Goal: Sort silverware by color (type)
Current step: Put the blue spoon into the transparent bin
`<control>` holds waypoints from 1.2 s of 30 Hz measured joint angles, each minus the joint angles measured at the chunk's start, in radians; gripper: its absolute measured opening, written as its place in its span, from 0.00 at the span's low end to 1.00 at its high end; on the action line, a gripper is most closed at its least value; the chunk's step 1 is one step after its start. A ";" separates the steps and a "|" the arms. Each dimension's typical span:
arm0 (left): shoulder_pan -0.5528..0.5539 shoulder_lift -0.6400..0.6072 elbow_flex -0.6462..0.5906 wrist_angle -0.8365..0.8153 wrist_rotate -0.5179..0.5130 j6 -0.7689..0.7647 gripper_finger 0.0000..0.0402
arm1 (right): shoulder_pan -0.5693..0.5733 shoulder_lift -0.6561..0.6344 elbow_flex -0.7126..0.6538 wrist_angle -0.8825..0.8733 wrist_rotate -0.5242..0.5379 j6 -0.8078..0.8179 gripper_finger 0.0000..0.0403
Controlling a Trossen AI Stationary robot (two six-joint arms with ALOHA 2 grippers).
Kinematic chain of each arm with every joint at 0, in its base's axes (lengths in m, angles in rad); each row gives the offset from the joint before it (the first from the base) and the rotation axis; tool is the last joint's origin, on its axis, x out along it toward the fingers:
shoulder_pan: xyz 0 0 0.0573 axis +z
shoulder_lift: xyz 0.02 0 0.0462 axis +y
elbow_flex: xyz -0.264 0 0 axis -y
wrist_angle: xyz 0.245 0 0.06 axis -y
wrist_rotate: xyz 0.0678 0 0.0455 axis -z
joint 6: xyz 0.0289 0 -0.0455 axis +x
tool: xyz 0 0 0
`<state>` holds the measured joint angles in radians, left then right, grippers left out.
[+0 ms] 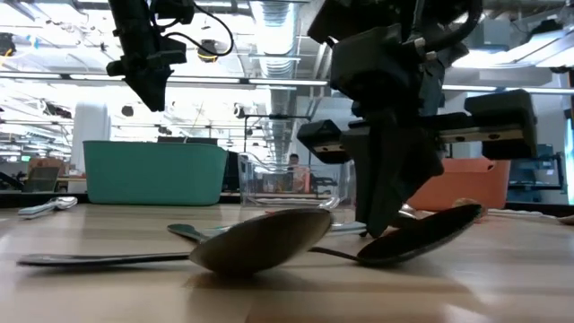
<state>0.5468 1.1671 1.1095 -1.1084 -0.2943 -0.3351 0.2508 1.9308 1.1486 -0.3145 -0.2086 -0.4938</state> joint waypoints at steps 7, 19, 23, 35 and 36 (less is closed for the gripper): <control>0.000 0.000 0.000 0.000 0.000 0.016 0.25 | -0.007 0.001 0.147 -0.143 0.010 0.000 0.04; 0.000 0.000 0.000 0.000 0.048 0.047 0.25 | -0.146 0.001 0.404 -0.418 0.004 -0.003 0.04; 0.000 0.000 0.000 0.000 0.053 0.067 0.25 | -0.232 0.000 0.522 -0.505 0.004 -0.003 0.04; 0.000 0.000 0.000 0.000 0.053 0.105 0.25 | -0.546 0.000 0.765 -0.637 0.024 -0.119 0.04; 0.000 0.000 0.000 0.000 0.053 0.105 0.25 | -0.579 0.000 0.770 -0.638 0.025 -0.132 0.04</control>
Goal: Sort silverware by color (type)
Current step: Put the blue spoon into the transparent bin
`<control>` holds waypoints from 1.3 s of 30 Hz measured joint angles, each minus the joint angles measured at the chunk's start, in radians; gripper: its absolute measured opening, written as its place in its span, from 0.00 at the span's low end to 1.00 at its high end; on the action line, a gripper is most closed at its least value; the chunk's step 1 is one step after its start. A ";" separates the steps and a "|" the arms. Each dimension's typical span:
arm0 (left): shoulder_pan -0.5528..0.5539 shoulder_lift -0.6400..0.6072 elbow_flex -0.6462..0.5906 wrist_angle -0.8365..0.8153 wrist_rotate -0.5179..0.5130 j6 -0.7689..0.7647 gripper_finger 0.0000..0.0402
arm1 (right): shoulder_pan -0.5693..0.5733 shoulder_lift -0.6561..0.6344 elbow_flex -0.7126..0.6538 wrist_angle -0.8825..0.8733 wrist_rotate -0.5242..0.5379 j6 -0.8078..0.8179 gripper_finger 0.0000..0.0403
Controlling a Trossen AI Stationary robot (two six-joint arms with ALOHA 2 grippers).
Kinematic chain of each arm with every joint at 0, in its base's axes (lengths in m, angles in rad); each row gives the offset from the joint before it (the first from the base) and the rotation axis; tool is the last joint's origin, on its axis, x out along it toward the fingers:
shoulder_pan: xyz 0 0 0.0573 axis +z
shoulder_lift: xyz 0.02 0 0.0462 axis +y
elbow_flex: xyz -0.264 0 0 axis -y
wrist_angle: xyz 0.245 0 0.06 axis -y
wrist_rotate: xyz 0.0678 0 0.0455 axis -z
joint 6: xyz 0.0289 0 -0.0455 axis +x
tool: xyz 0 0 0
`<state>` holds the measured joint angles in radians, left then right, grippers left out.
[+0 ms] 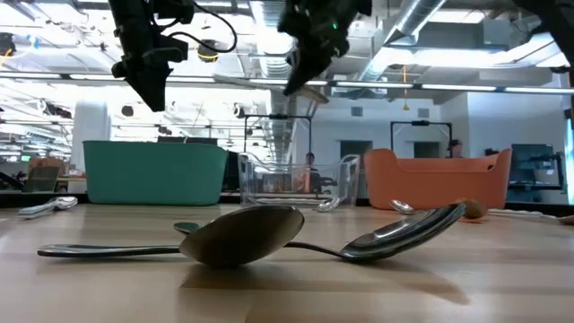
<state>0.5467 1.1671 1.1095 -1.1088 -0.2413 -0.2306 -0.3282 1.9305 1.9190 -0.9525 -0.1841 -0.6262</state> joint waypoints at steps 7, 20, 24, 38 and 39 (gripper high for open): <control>0.000 0.000 0.000 0.000 0.000 -0.001 0.25 | -0.230 0.004 0.003 0.010 -0.014 -0.037 0.04; 0.000 0.000 0.000 0.029 -0.001 -0.041 0.25 | -0.326 0.008 -0.237 0.283 -0.129 -0.003 0.04; 0.000 0.000 0.000 0.030 -0.003 -0.044 0.25 | -0.309 0.007 -0.314 0.373 -0.130 -0.003 0.05; 0.000 0.000 0.000 0.030 -0.005 -0.054 0.25 | -0.316 0.008 -0.482 0.519 -0.124 -0.034 0.08; 0.000 0.000 0.000 0.030 -0.005 -0.059 0.25 | -0.315 0.008 -0.485 0.520 -0.124 -0.034 0.08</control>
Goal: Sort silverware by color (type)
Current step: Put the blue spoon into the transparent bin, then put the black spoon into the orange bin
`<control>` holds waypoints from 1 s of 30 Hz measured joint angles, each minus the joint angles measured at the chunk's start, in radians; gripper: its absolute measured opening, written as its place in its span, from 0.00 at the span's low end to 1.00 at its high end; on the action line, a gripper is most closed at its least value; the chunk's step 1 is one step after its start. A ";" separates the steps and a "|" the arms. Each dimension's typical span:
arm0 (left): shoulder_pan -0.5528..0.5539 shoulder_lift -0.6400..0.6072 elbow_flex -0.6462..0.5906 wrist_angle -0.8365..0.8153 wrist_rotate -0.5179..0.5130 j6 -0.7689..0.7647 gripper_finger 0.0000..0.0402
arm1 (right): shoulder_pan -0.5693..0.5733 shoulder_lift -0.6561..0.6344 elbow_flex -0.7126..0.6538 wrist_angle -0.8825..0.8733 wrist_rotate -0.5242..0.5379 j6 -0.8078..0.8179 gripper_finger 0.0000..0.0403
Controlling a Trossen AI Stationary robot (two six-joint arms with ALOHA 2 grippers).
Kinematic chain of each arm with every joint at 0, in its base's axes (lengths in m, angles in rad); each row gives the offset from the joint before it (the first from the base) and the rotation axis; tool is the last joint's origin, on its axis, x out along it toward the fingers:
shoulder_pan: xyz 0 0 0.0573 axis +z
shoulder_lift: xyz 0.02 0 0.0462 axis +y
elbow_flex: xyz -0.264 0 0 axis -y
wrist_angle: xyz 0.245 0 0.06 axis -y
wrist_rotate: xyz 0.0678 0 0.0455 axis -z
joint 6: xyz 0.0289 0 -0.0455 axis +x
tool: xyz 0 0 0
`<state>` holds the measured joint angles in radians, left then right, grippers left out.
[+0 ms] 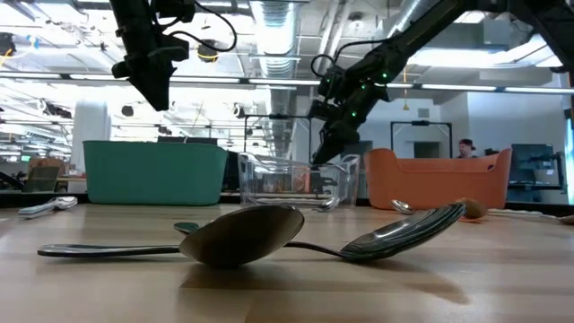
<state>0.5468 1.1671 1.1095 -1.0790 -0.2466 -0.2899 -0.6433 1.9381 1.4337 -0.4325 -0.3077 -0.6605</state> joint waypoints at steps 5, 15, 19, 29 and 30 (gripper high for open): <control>0.000 0.000 0.000 0.000 0.000 -0.009 0.25 | 0.018 0.000 0.000 0.004 0.045 -0.003 0.12; 0.000 0.000 0.000 0.001 -0.001 -0.010 0.25 | 0.042 0.000 0.000 0.009 0.049 -0.003 0.17; 0.000 0.000 0.000 0.000 -0.002 -0.010 0.25 | 0.043 0.000 0.000 0.009 0.056 -0.003 0.18; -0.003 0.000 0.000 -0.037 0.045 0.028 0.25 | 0.071 -0.015 0.068 0.040 0.298 -0.003 0.18; -0.005 0.000 0.000 -0.053 0.059 0.037 0.25 | 0.075 -0.020 0.085 0.023 0.314 -0.002 0.18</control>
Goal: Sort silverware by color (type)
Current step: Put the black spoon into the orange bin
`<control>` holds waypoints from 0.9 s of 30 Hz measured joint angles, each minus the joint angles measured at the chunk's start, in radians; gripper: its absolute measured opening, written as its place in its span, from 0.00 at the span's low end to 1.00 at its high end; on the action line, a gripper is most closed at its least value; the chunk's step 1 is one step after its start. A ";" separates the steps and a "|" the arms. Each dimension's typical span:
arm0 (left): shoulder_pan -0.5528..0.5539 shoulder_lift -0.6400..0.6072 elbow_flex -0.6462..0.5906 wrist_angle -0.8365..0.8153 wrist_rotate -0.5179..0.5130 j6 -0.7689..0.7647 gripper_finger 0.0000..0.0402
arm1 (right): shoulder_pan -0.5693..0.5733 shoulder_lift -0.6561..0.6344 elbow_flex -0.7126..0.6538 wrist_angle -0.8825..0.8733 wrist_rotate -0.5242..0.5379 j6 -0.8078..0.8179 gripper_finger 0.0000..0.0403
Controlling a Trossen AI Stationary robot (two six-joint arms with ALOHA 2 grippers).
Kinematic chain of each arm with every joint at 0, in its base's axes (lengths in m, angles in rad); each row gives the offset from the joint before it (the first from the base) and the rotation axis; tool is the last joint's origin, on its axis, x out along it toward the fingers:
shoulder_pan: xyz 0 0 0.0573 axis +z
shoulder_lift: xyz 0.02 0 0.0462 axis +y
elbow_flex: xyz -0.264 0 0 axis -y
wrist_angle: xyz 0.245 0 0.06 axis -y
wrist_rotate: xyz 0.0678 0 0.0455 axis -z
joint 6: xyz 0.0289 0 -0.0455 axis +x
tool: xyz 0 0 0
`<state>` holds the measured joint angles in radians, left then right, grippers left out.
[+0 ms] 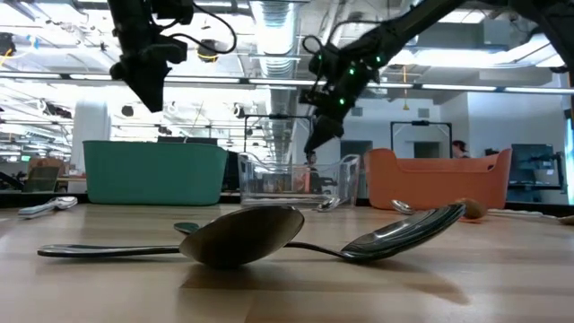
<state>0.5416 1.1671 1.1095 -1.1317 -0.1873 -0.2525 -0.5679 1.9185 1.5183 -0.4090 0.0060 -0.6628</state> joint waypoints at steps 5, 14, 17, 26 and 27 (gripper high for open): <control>-0.045 0.000 0.000 -0.098 0.064 0.005 0.25 | 0.028 -0.015 0.090 -0.082 0.087 0.001 0.18; -0.222 0.000 0.000 -0.180 0.169 -0.085 0.25 | 0.057 -0.082 0.235 -0.276 0.216 0.240 0.18; -0.306 0.000 0.000 -0.210 0.209 -0.196 0.25 | 0.060 -0.128 0.278 -0.341 0.217 0.346 0.18; -0.541 0.000 0.000 -0.287 0.218 -0.460 0.25 | 0.099 -0.269 0.302 -0.453 0.237 0.605 0.18; -0.562 0.000 0.000 -0.308 0.218 -0.474 0.25 | 0.110 -0.281 0.302 -0.468 0.240 0.622 0.18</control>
<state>-0.0204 1.1667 1.1095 -1.4400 0.0303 -0.7264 -0.4579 1.6377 1.8201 -0.8766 0.2457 -0.0412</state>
